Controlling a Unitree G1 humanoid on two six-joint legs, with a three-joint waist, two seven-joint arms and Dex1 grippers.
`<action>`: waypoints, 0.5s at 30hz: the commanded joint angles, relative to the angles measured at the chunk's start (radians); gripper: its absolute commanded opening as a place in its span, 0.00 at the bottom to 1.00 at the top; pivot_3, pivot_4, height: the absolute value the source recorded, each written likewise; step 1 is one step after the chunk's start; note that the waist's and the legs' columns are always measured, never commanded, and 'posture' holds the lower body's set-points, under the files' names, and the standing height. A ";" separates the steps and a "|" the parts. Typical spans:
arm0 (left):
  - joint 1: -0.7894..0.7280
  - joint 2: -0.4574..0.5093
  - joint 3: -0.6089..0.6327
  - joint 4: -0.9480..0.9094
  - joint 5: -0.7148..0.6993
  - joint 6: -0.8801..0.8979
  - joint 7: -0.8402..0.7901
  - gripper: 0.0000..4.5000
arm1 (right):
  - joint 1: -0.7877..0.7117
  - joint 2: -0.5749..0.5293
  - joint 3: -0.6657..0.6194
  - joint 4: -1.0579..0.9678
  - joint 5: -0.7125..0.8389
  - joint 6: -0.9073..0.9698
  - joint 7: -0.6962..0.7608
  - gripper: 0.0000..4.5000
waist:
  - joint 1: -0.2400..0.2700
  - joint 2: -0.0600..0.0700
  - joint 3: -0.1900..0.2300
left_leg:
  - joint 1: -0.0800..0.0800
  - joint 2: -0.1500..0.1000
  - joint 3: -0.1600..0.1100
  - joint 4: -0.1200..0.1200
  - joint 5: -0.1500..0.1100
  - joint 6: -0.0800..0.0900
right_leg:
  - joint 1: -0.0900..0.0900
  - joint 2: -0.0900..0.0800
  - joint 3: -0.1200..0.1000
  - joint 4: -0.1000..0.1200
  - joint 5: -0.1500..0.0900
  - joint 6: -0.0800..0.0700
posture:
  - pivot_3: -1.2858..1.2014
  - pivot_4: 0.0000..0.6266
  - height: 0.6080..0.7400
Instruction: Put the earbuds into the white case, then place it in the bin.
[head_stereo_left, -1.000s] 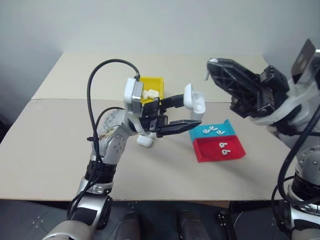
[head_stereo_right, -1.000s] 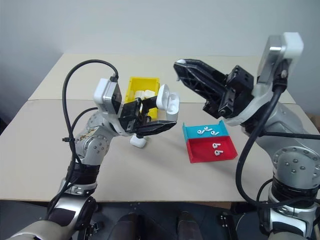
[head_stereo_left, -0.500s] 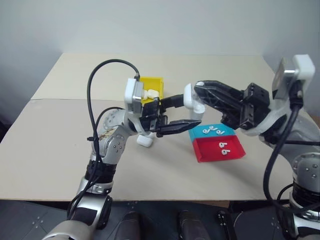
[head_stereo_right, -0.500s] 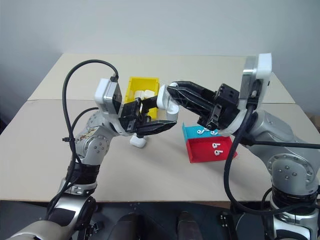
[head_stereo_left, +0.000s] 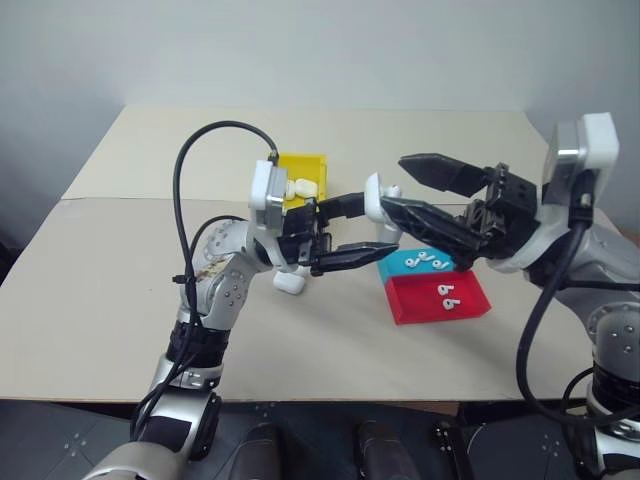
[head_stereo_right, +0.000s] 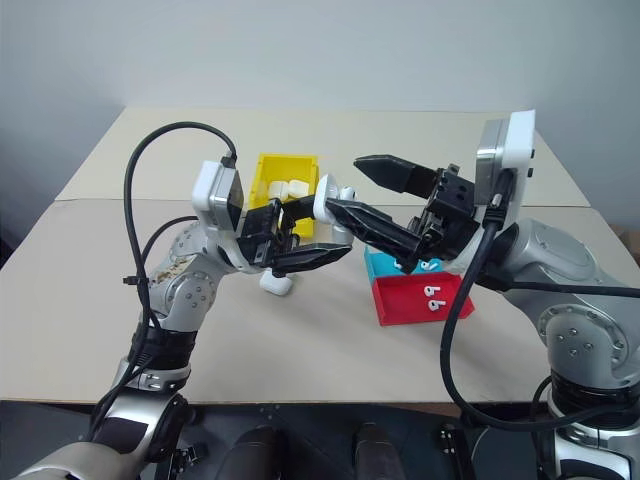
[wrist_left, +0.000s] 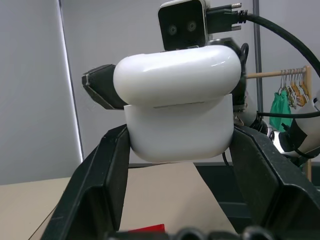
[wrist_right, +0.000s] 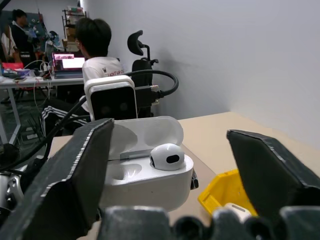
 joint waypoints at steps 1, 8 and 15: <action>-0.005 0.000 0.010 -0.035 -0.010 -0.019 0.001 0.61 | -0.052 -0.044 -0.038 0.043 -0.032 -0.013 0.032 0.95 | 0.000 0.000 0.000 | 0.000 0.000 0.000 0.000 0.000 0.000 | 0.000 0.000 0.000 0.000 0.000 0.000 | 0.52 0.24 1.00; 0.032 0.046 0.032 -0.065 -0.013 -0.012 0.012 0.61 | -0.174 -0.251 0.120 0.271 -0.374 -0.106 0.252 0.95 | -0.002 0.000 0.000 | 0.000 0.000 0.000 0.000 0.000 0.000 | -0.001 0.000 0.000 0.000 0.000 0.000 | 0.52 0.24 1.00; 0.064 0.050 0.040 -0.103 -0.015 -0.016 0.039 0.61 | -0.449 -0.244 0.567 0.767 -0.991 -0.606 0.596 0.95 | -0.010 0.001 0.000 | 0.001 0.000 0.003 -0.001 0.000 0.000 | -0.001 0.000 0.001 0.000 0.000 0.000 | 0.52 0.24 1.00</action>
